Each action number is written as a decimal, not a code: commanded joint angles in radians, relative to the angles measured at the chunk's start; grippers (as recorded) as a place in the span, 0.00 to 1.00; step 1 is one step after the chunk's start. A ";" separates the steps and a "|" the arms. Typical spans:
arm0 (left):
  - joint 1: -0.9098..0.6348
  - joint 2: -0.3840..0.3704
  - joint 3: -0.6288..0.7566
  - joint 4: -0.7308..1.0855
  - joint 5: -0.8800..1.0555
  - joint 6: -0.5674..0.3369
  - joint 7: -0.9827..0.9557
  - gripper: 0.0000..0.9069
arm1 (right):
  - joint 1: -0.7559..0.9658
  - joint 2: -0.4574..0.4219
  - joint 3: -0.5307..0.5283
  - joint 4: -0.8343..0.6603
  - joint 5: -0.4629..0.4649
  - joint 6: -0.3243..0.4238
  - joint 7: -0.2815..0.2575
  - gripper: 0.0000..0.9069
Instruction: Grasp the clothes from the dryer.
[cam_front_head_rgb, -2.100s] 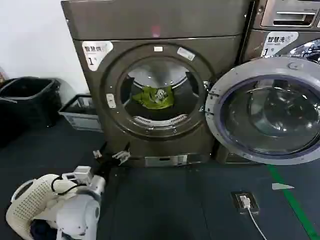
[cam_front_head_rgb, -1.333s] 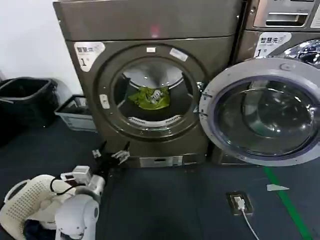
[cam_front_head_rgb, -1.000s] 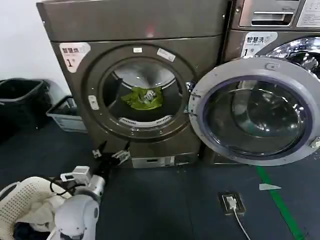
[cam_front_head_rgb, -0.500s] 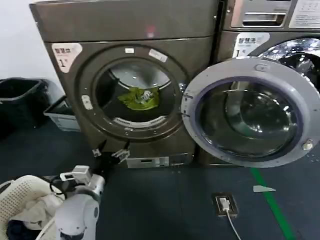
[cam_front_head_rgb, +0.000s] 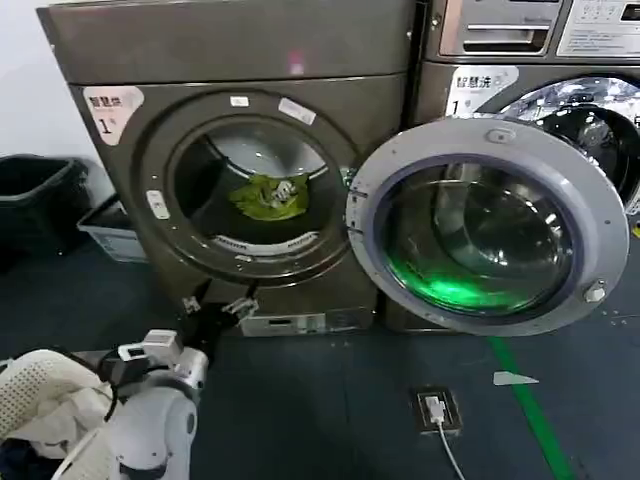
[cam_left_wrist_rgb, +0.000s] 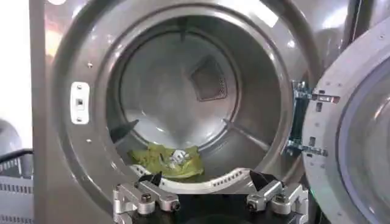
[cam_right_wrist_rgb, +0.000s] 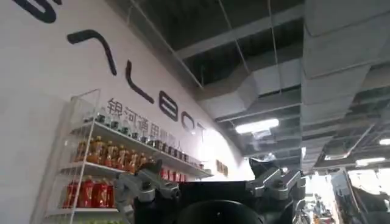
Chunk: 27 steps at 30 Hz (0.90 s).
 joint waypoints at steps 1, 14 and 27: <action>0.001 0.000 0.000 0.002 0.003 -0.035 -0.013 1.00 | 0.000 0.001 0.000 0.000 0.000 0.017 -0.003 1.00; 0.007 0.006 -0.001 -0.016 0.009 -0.052 -0.009 1.00 | -0.024 0.005 0.036 0.002 0.043 0.016 -0.017 1.00; 0.009 0.003 -0.001 -0.018 0.013 -0.053 -0.011 1.00 | -0.022 0.004 0.040 0.004 0.071 0.014 -0.032 1.00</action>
